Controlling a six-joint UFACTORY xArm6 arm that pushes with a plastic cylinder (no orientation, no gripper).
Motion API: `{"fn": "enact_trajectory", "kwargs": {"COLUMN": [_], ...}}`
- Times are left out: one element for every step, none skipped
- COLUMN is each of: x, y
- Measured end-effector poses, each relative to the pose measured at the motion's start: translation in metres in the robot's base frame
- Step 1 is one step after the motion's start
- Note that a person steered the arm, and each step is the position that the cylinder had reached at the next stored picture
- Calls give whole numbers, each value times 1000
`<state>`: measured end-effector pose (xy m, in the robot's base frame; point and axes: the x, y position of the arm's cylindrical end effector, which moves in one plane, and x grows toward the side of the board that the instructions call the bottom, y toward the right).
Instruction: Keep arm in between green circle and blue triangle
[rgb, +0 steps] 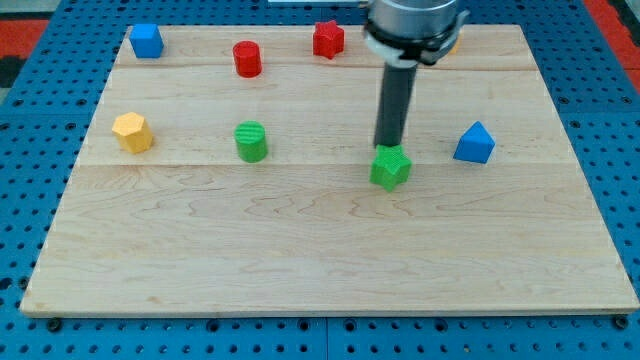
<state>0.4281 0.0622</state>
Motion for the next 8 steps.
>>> {"fn": "enact_trajectory", "kwargs": {"x": [22,25,53,77,88,109,118,123], "y": [-12,28,28,37,59,36,-6,-65]}}
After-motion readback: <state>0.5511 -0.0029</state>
